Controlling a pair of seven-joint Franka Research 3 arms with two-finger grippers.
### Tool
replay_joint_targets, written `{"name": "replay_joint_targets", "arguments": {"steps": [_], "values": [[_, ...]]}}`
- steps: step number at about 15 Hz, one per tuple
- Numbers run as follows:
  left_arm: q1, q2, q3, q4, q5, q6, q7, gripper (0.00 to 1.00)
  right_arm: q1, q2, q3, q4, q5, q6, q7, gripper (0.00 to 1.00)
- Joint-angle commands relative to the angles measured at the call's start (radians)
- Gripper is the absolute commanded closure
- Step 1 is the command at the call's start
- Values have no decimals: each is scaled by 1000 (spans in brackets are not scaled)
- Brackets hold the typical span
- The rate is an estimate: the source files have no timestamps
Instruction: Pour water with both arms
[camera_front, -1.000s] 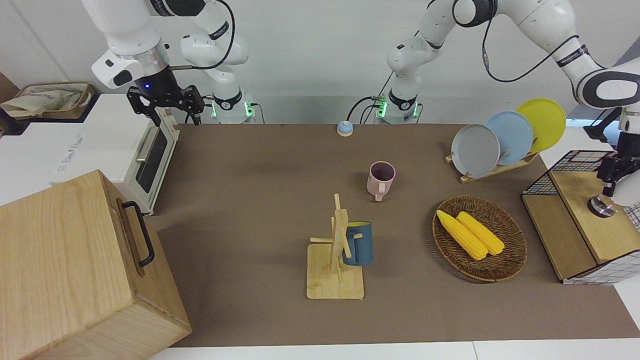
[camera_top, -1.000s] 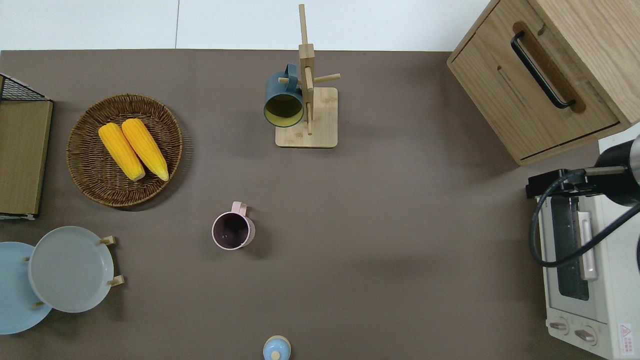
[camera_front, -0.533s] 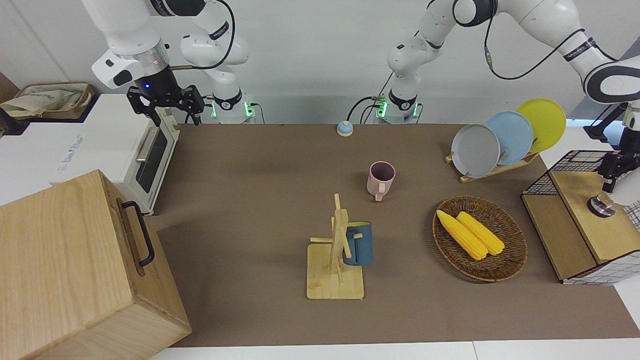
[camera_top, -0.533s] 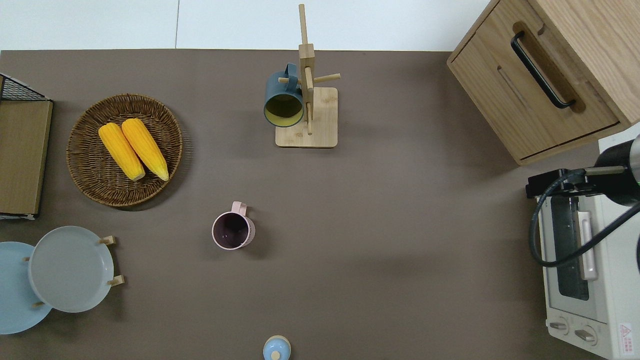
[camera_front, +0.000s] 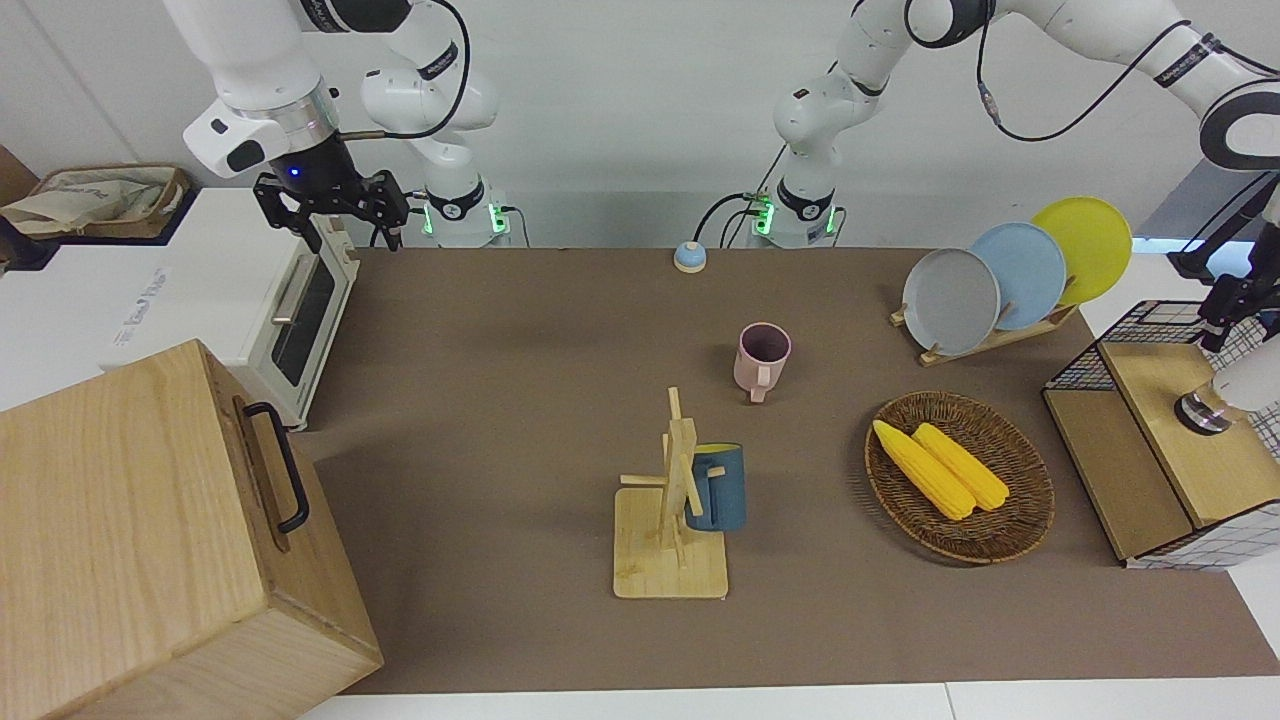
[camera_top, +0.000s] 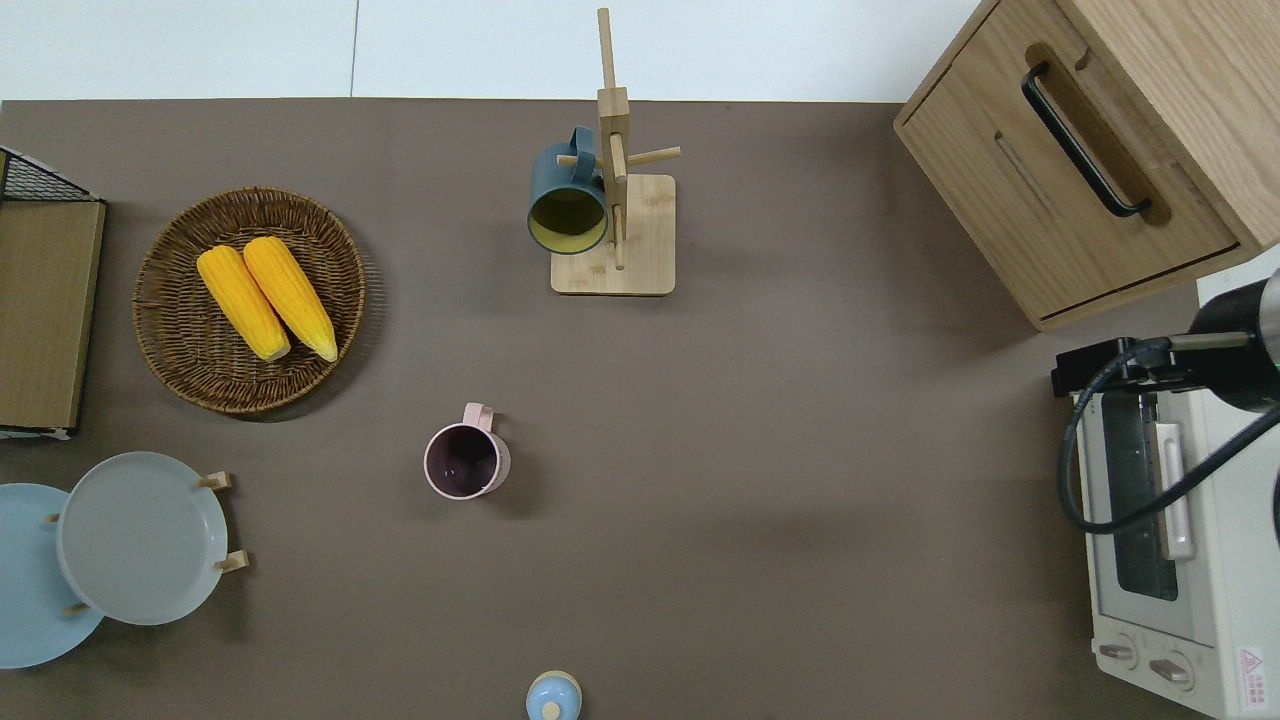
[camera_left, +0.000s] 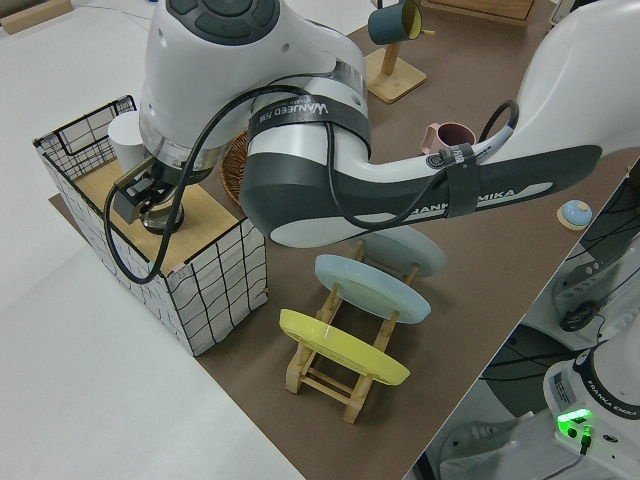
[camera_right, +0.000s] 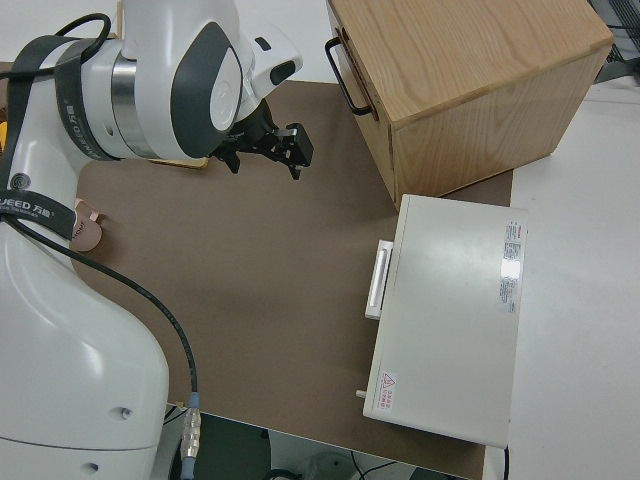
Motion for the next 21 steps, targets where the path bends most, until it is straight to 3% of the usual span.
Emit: {"name": "replay_joint_targets", "arguments": {"steps": [1, 7, 12, 16, 21], "values": [[-34, -61, 15, 4, 118, -125, -73, 0, -2, 4, -1, 14, 11, -15, -24, 9], [-140, -207, 12, -1, 223, -376, -271, 0, -2, 3, 0, 14, 11, -15, -24, 9], [-327, -285, 11, -24, 320, -482, -458, 0, -2, 3, 0, 14, 11, -15, -24, 9], [-474, -296, 11, -24, 320, -539, -565, 0, -2, 4, -1, 14, 10, -15, -24, 9], [-551, -293, -5, -36, 310, -542, -582, 0, -2, 3, -1, 14, 11, -15, -24, 9]]}}
